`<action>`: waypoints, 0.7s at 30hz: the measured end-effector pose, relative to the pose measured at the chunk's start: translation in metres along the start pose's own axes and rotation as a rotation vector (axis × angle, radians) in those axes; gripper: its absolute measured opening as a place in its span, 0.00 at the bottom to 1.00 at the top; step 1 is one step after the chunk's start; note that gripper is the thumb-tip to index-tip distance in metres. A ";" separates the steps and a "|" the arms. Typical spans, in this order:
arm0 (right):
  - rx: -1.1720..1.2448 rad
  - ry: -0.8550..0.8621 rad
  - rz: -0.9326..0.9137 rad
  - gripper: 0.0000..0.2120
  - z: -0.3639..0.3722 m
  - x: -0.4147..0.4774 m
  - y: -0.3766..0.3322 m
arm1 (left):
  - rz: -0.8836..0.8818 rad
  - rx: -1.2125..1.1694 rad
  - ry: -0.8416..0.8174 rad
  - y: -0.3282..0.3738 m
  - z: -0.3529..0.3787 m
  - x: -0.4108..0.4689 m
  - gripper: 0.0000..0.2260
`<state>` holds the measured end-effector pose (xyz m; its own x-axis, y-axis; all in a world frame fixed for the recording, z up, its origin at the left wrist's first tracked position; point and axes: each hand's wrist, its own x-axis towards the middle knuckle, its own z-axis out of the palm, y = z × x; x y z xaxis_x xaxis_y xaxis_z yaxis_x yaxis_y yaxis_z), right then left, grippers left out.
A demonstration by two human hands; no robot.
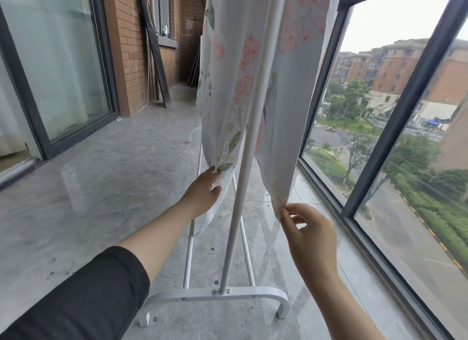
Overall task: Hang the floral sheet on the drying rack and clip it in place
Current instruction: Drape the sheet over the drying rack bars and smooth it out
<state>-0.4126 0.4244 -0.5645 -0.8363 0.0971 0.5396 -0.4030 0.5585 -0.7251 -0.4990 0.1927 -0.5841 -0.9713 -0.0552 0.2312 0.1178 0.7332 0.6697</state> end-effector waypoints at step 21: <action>-0.120 -0.017 -0.005 0.09 0.030 -0.011 0.041 | 0.134 -0.516 0.668 0.036 -0.045 -0.065 0.04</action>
<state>-0.4309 0.4213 -0.6132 -0.8411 0.0807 0.5349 -0.3604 0.6537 -0.6654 -0.4224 0.1925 -0.5433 -0.6362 -0.4968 0.5903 0.4597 0.3703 0.8072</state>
